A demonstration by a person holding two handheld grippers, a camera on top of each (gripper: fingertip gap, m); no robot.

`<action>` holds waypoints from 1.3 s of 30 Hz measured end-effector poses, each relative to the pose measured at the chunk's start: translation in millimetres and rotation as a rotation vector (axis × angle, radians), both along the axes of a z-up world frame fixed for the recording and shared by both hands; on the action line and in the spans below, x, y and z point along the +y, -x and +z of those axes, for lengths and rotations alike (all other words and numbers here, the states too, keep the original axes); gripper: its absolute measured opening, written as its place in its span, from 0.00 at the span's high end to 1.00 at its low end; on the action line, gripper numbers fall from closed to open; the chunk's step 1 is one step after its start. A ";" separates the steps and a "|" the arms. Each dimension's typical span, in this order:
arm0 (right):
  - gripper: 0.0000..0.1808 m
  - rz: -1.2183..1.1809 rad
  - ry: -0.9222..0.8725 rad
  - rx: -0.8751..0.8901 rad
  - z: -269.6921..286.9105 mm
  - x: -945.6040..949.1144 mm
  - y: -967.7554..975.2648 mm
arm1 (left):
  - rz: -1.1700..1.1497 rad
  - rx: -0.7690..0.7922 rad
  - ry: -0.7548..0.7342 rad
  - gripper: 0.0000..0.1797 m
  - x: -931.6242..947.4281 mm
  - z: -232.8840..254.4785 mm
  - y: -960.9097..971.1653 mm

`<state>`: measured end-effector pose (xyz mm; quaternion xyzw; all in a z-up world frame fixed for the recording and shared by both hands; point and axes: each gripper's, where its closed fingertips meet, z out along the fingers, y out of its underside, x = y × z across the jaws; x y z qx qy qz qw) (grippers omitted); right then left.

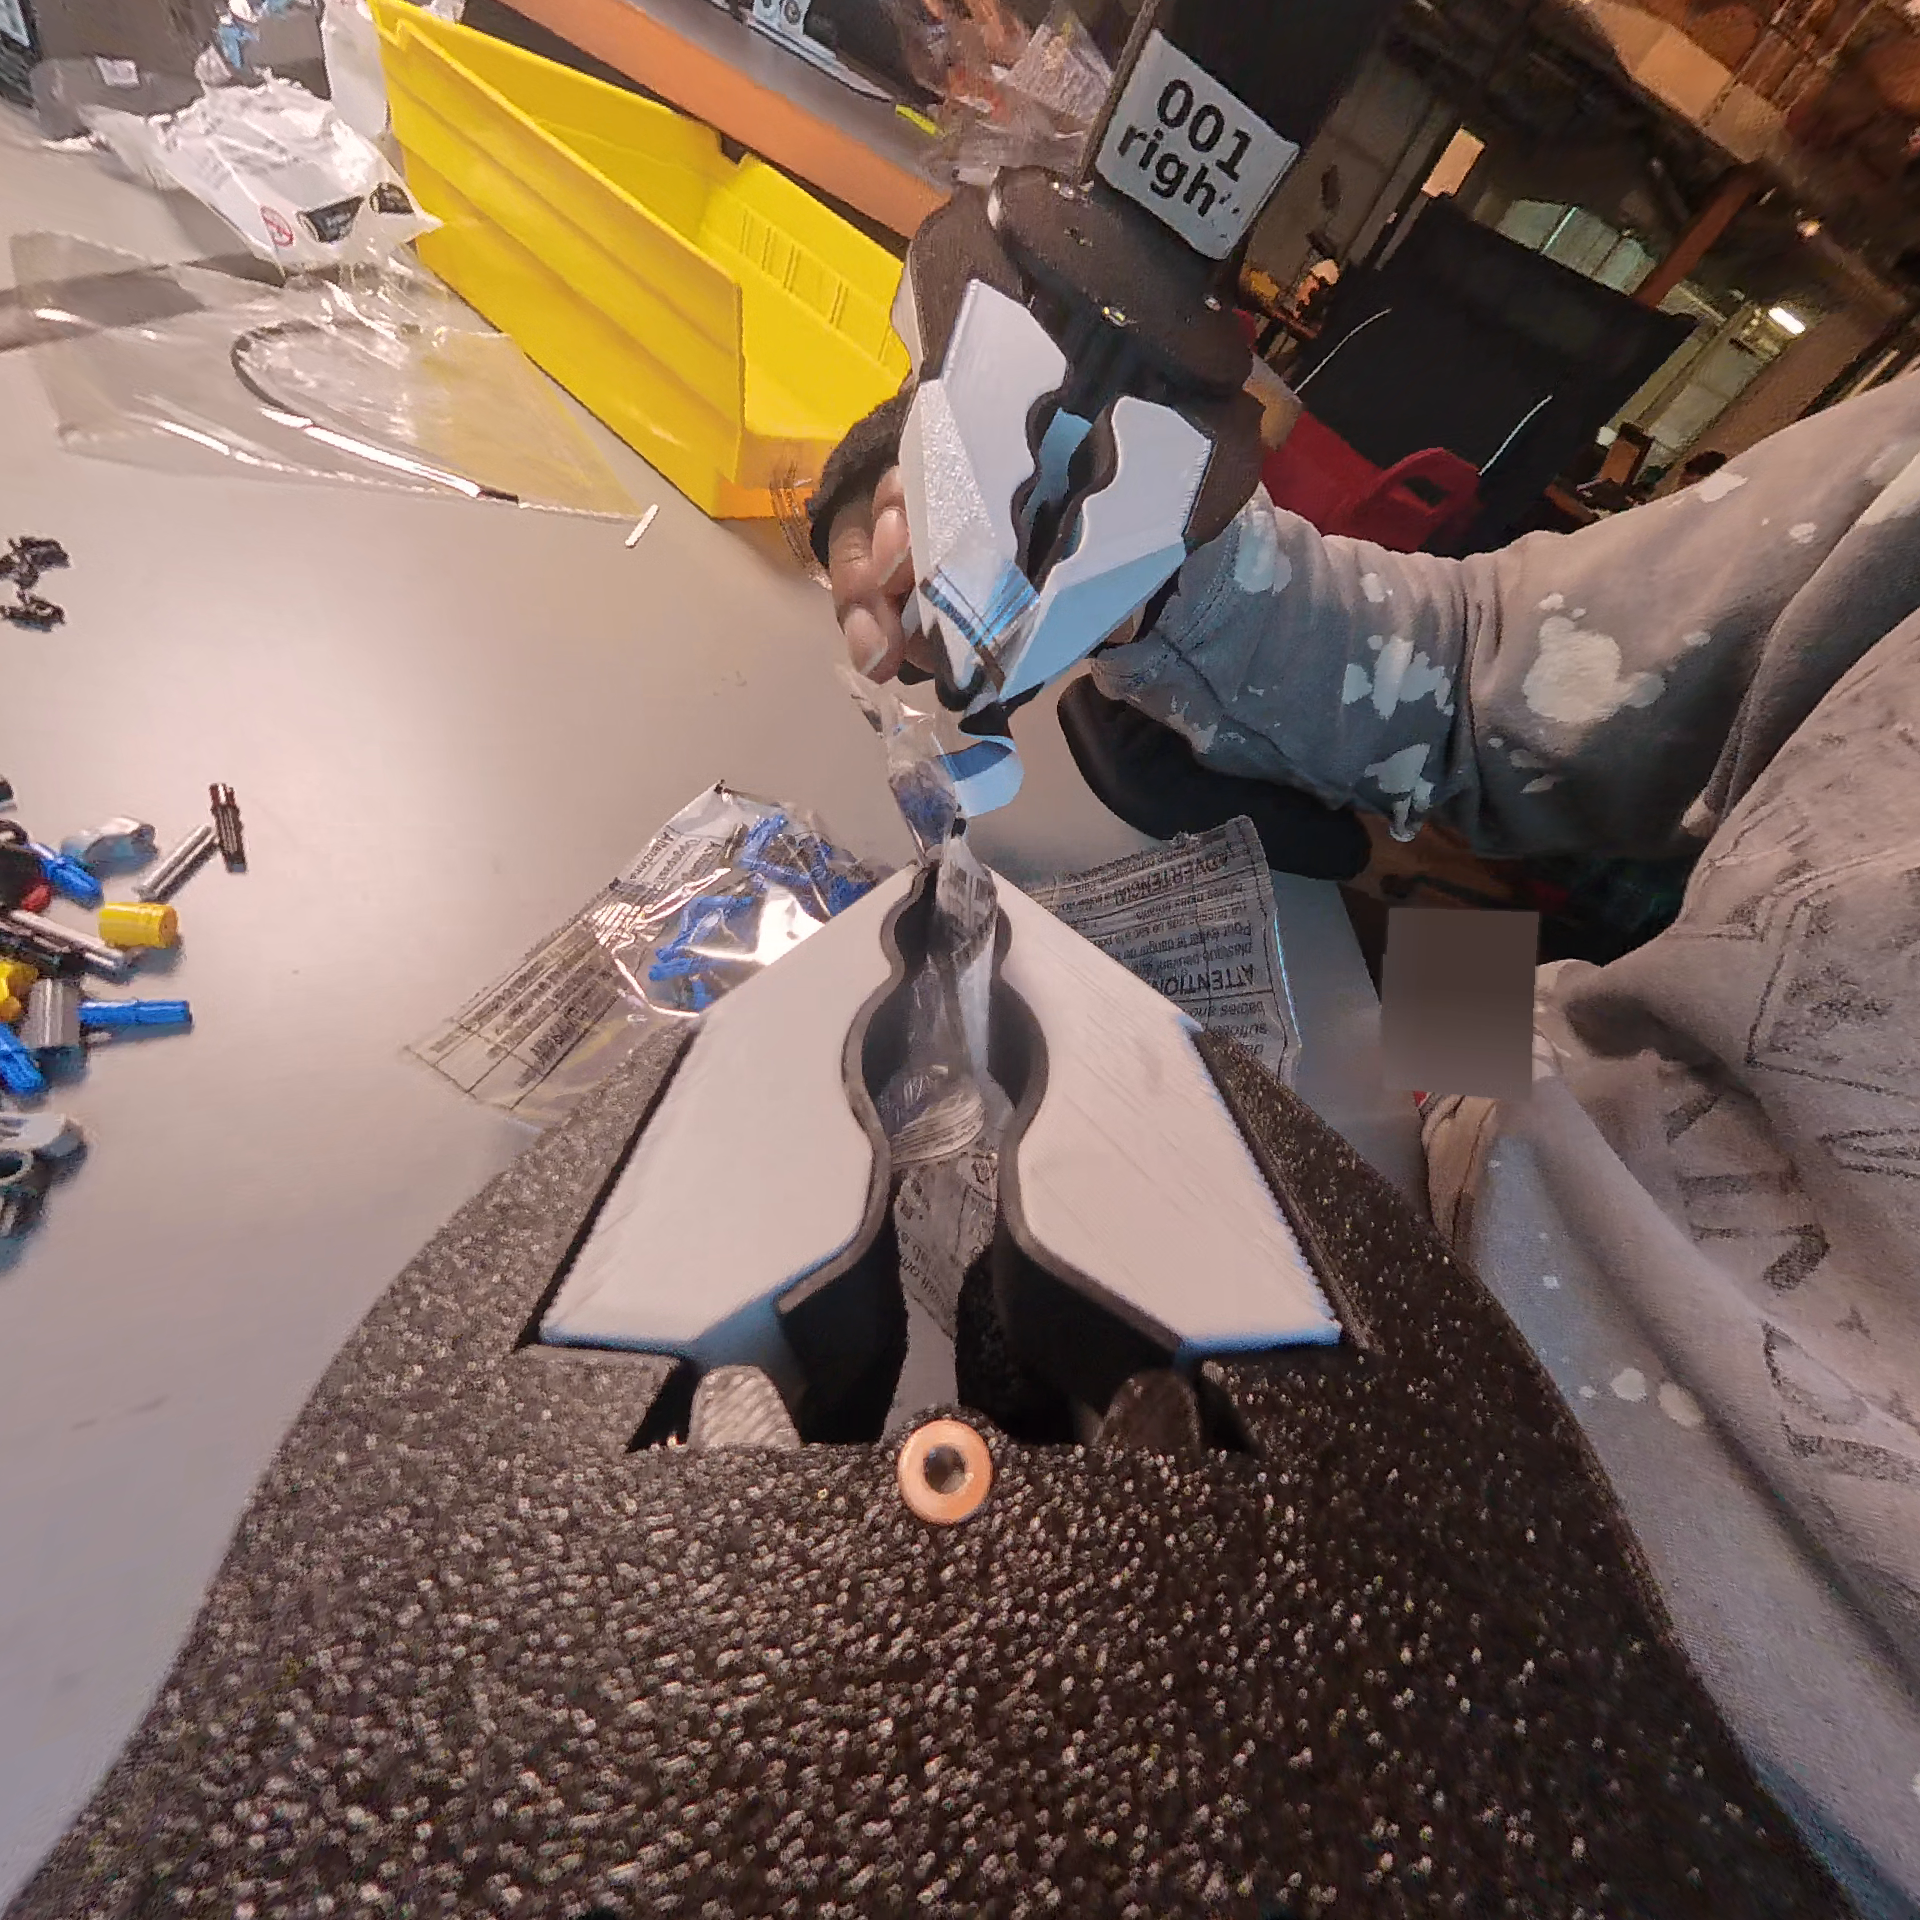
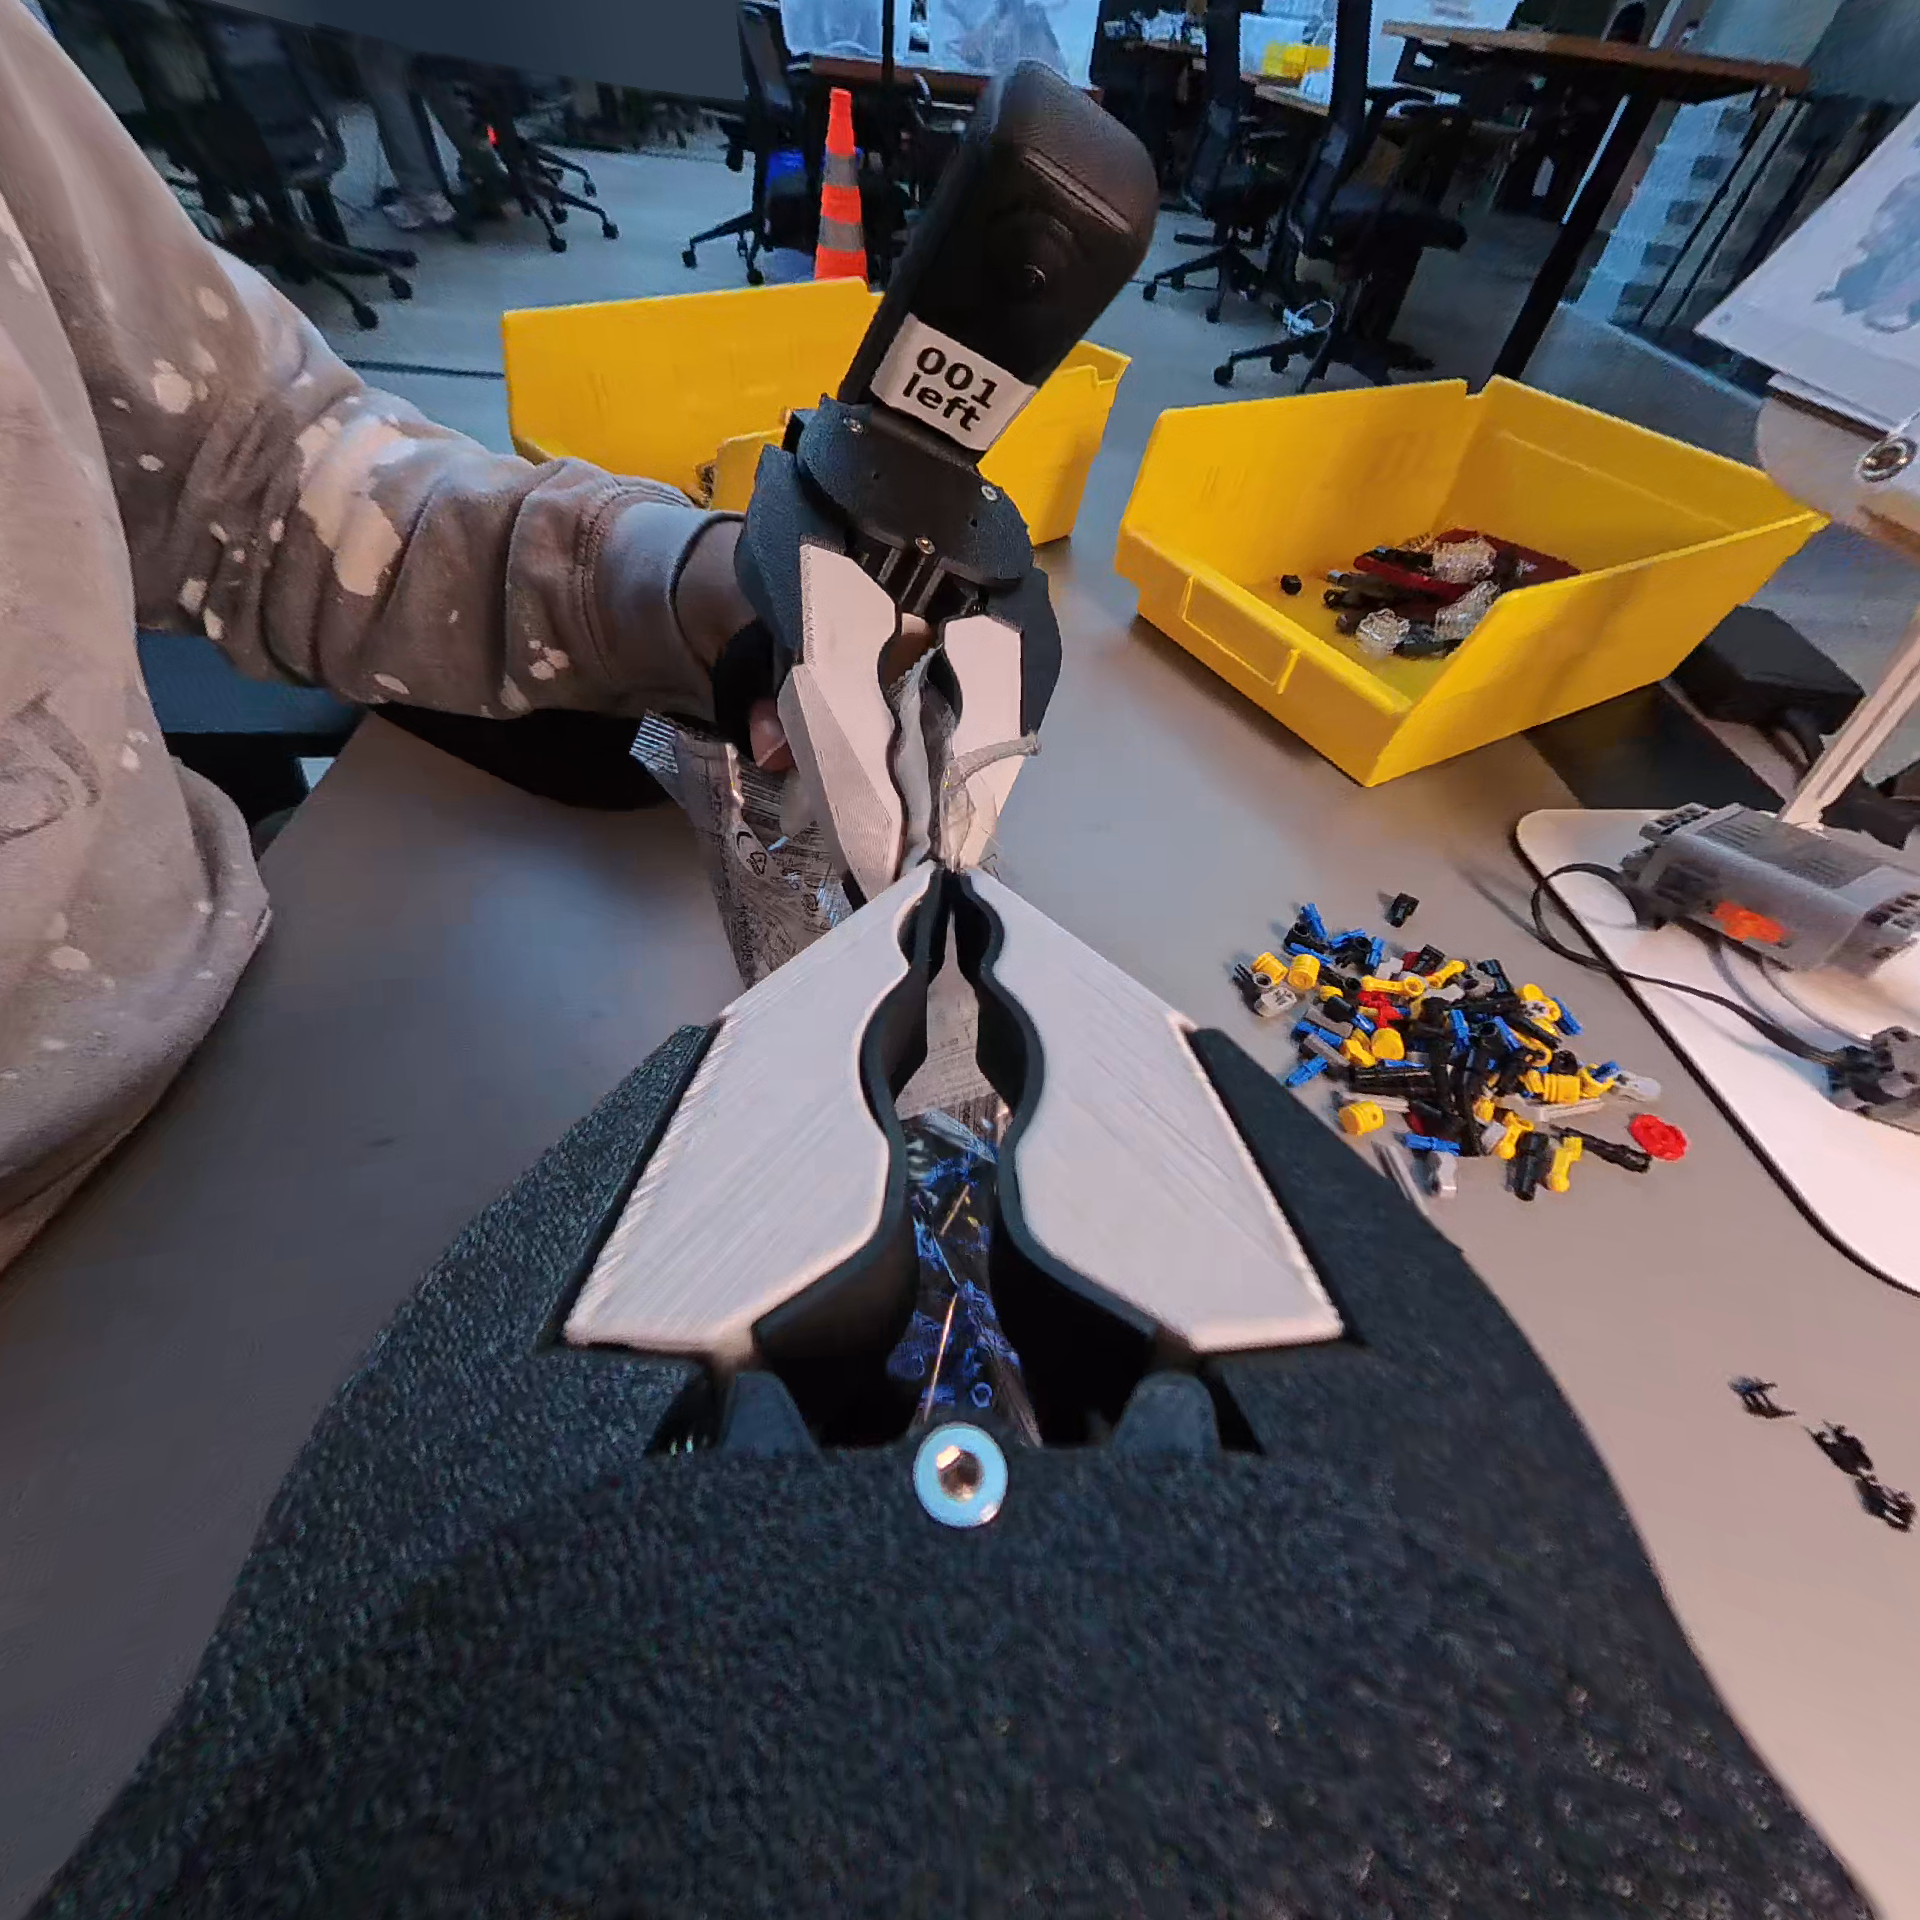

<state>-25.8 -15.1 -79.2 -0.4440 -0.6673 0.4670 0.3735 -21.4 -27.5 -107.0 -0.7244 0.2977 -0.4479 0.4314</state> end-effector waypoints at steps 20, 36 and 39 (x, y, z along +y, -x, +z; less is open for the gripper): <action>1.00 -0.393 0.052 -0.130 -25.8 164.7 9.4 | 0.144 0.214 0.184 0.99 151.5 -14.9 28.2; 1.00 -0.666 0.151 -0.284 -87.1 234.2 -20.4 | 0.131 0.313 0.270 1.00 207.3 -53.8 43.7; 1.00 -0.708 0.105 -0.306 -89.7 240.3 -19.1 | 0.132 0.362 0.253 0.99 211.1 -56.9 44.2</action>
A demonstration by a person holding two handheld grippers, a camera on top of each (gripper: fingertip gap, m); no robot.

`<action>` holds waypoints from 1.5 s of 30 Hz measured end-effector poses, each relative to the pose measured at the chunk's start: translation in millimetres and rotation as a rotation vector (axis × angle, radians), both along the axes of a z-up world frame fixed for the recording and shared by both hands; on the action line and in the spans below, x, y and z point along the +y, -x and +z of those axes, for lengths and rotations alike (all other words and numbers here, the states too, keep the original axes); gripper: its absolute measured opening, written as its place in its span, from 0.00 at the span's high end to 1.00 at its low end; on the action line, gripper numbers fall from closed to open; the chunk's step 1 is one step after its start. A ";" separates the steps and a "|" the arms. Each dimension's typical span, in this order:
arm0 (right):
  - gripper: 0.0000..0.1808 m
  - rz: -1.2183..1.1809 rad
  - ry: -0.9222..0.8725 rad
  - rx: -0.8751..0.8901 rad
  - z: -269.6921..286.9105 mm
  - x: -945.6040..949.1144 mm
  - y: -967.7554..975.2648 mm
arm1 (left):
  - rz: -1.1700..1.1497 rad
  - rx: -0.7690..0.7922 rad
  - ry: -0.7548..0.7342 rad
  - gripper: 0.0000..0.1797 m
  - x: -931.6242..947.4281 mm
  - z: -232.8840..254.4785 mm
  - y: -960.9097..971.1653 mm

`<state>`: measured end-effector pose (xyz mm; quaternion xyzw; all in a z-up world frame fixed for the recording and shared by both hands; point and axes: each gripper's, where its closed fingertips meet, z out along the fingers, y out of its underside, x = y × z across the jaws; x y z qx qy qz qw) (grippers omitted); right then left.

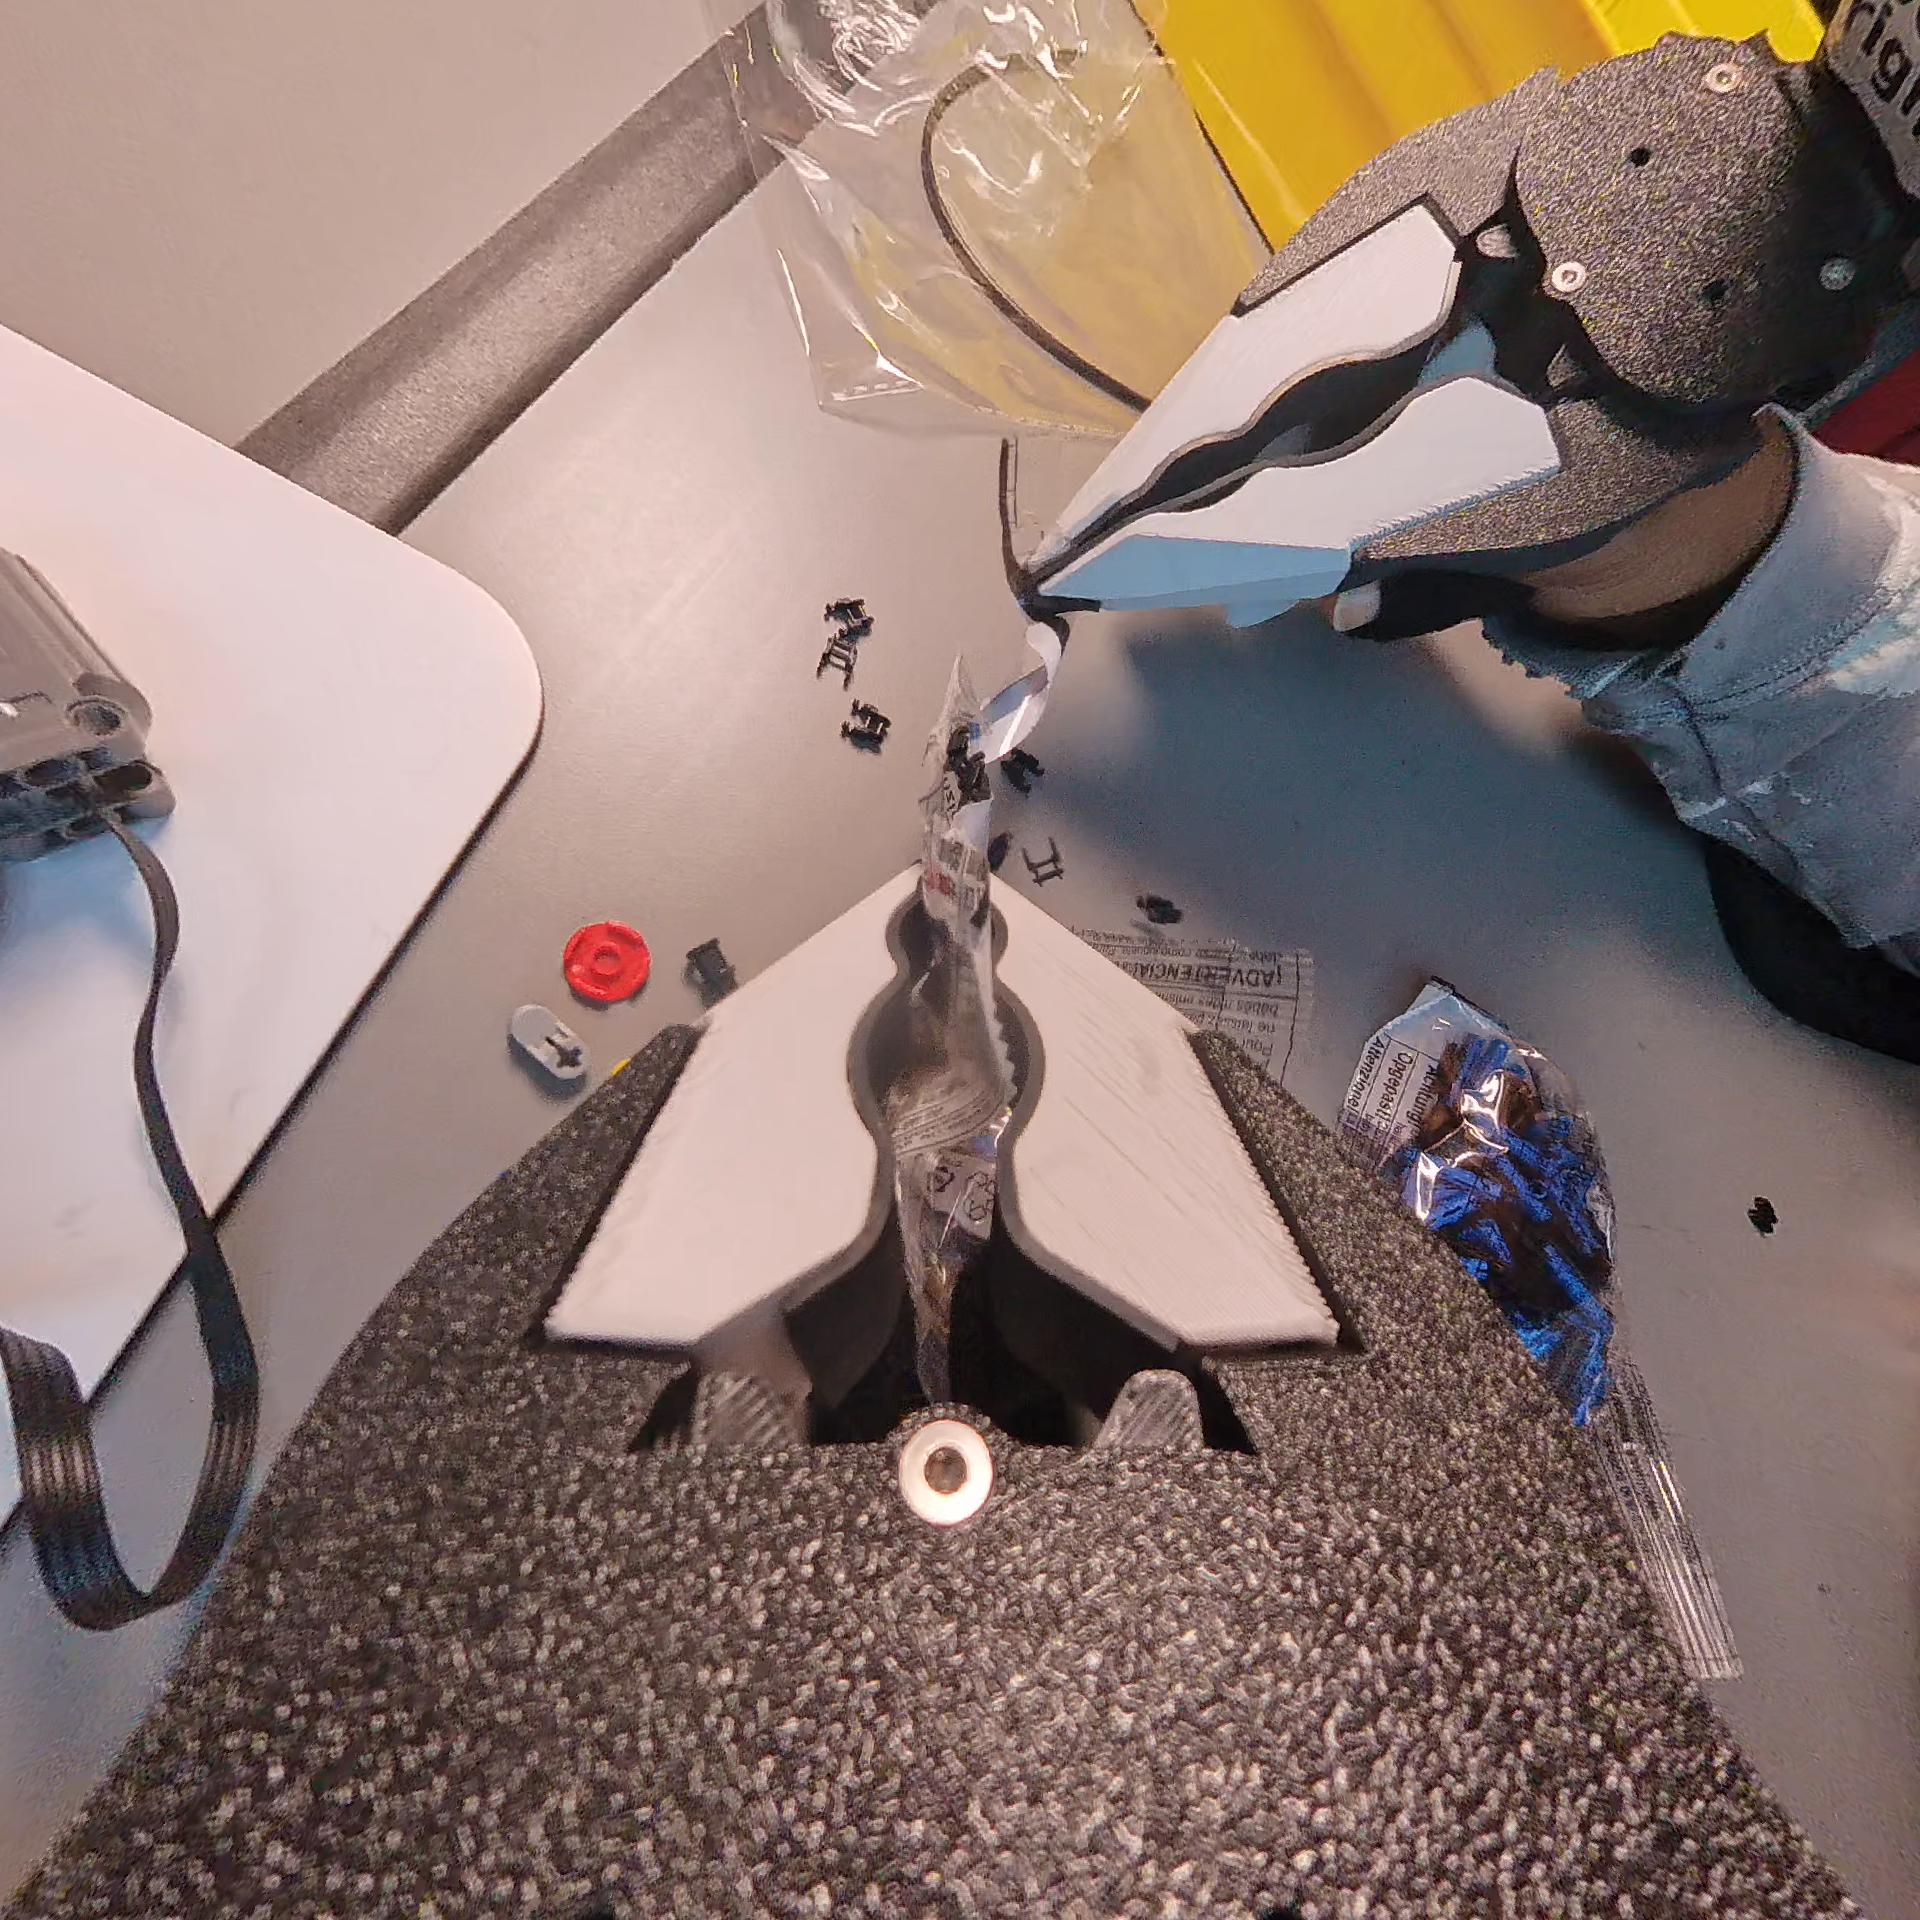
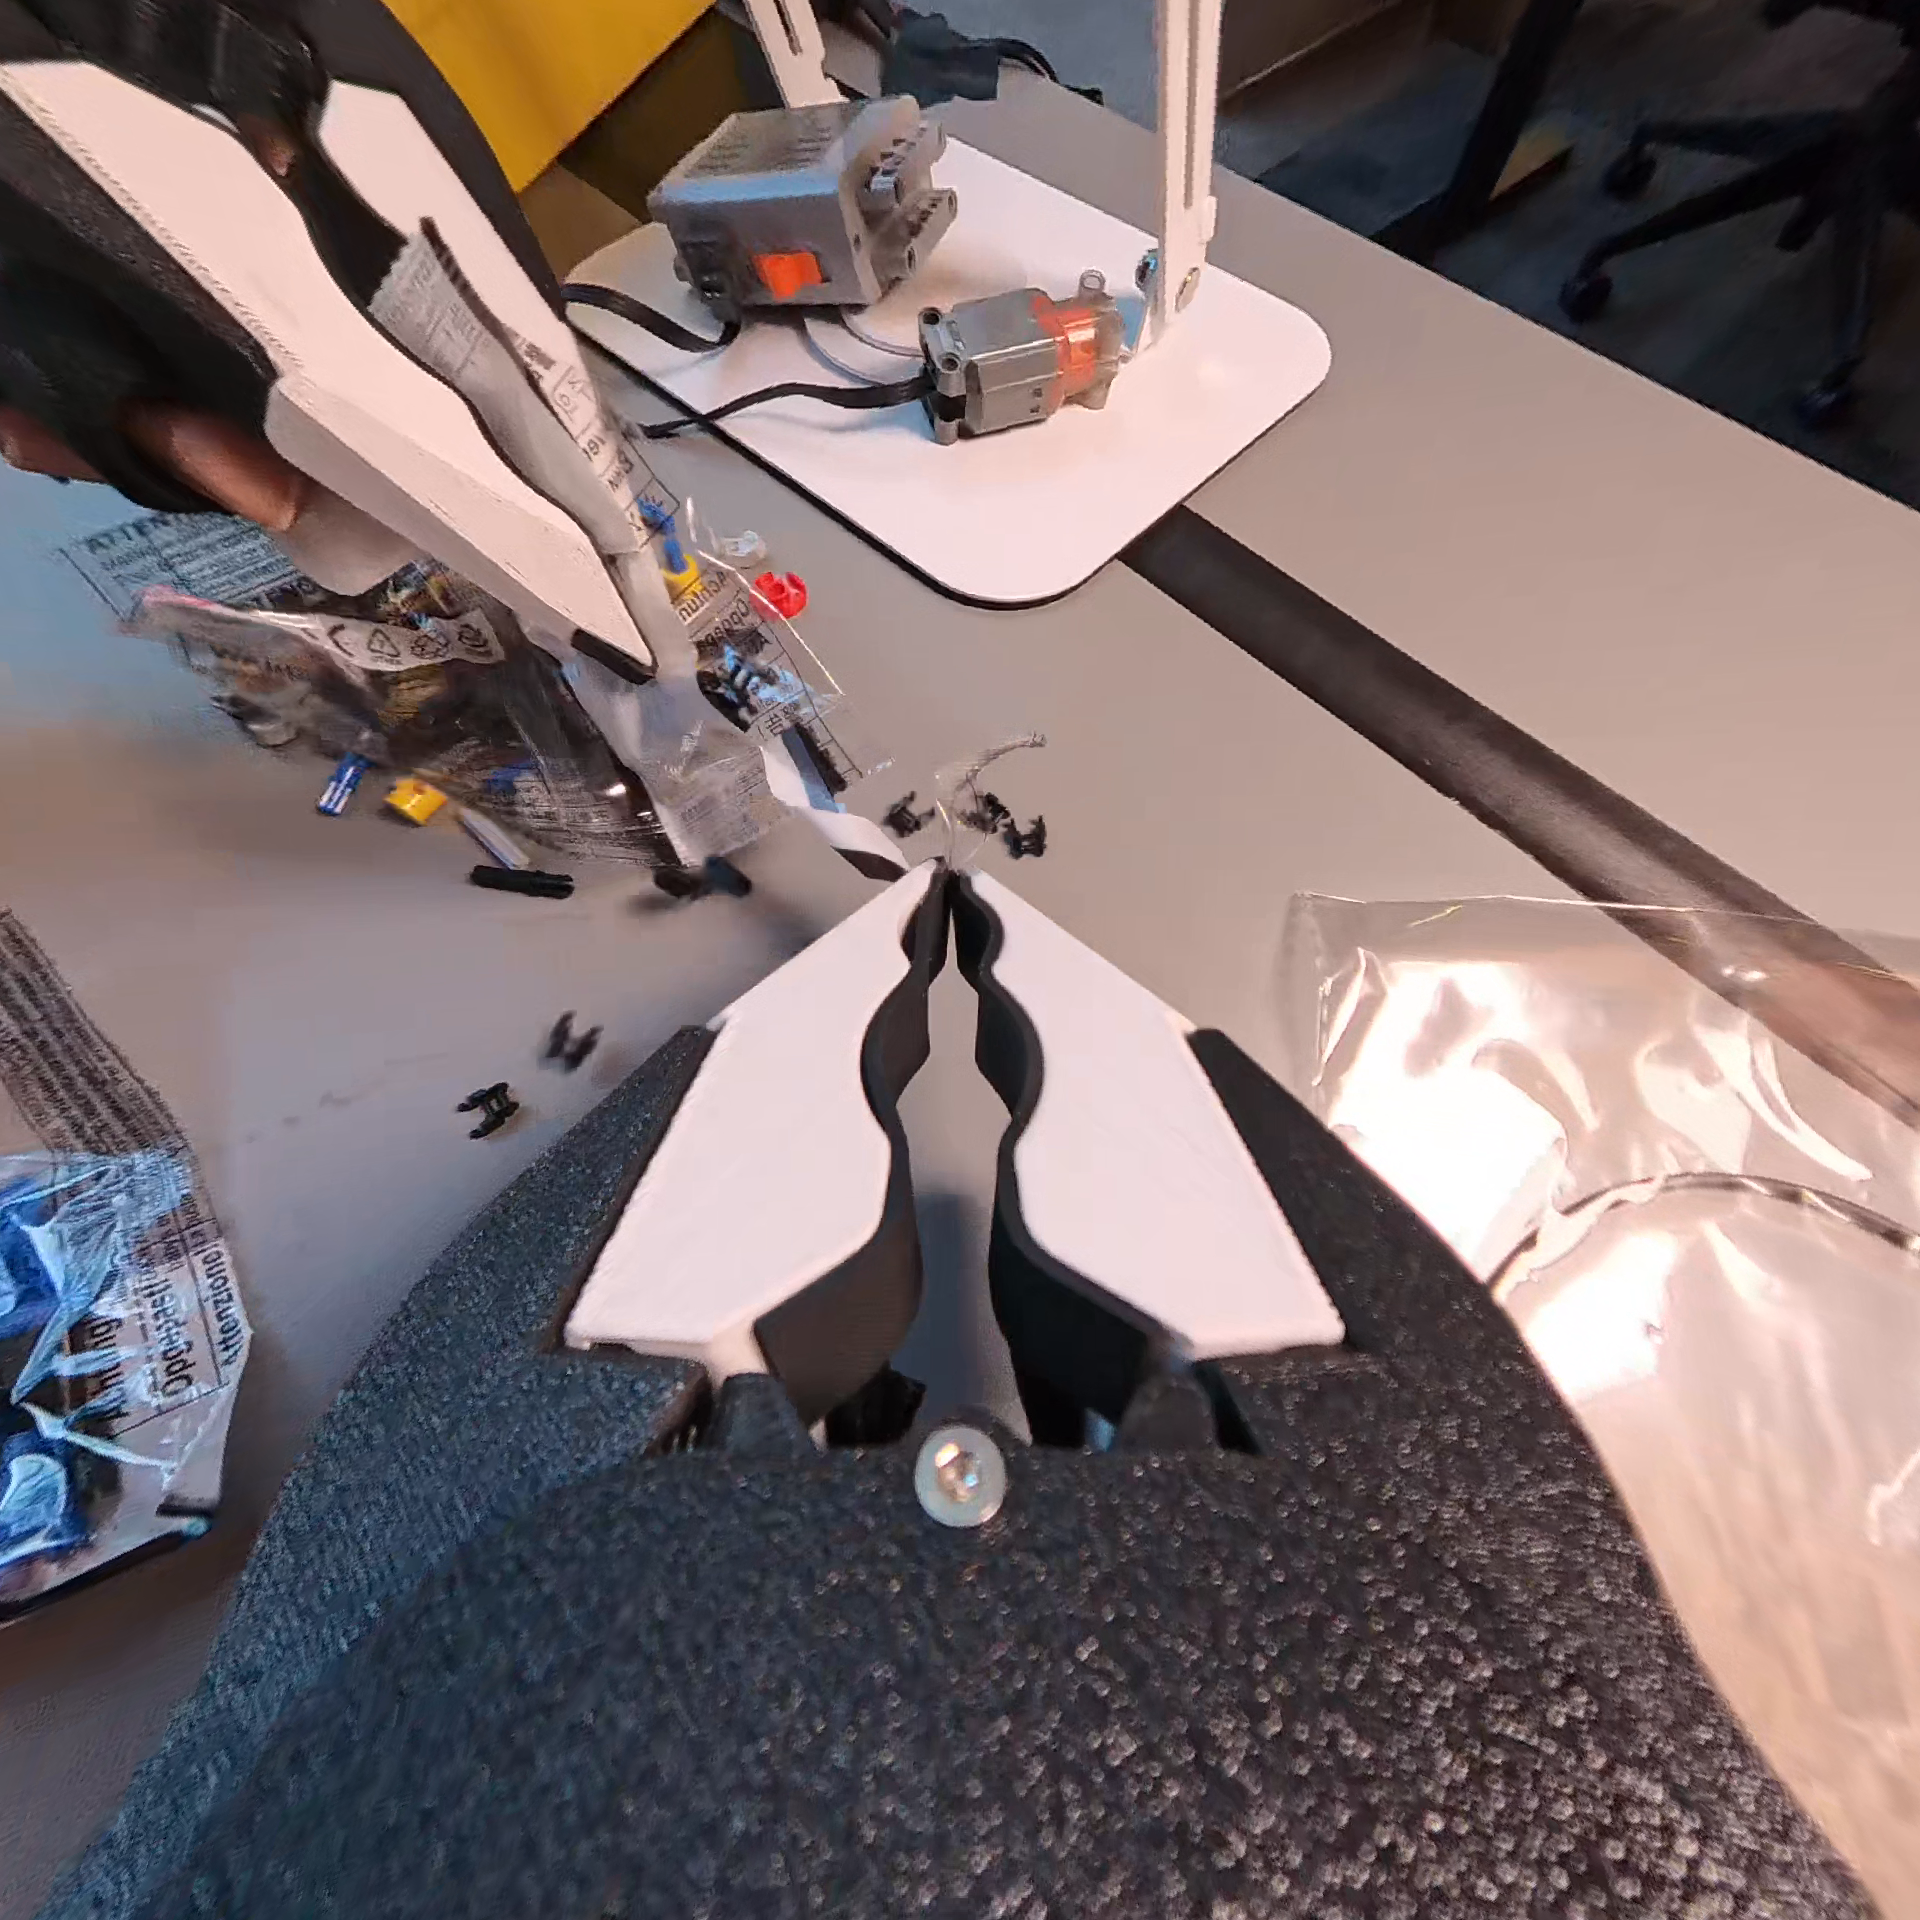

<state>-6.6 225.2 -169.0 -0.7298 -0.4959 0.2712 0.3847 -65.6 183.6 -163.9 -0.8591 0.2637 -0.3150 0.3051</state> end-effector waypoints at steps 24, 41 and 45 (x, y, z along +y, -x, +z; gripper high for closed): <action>0.82 -0.083 -0.015 -0.050 12.2 2.1 -24.2 | -0.252 0.722 -0.238 0.99 17.9 2.7 -12.6; 0.72 0.279 -0.476 -0.051 27.4 -49.9 11.7 | -0.121 0.194 0.225 0.99 10.6 18.4 -32.4; 0.69 0.315 -0.550 -0.105 21.4 -49.3 6.5 | -0.101 0.025 0.308 0.99 2.0 18.3 -42.1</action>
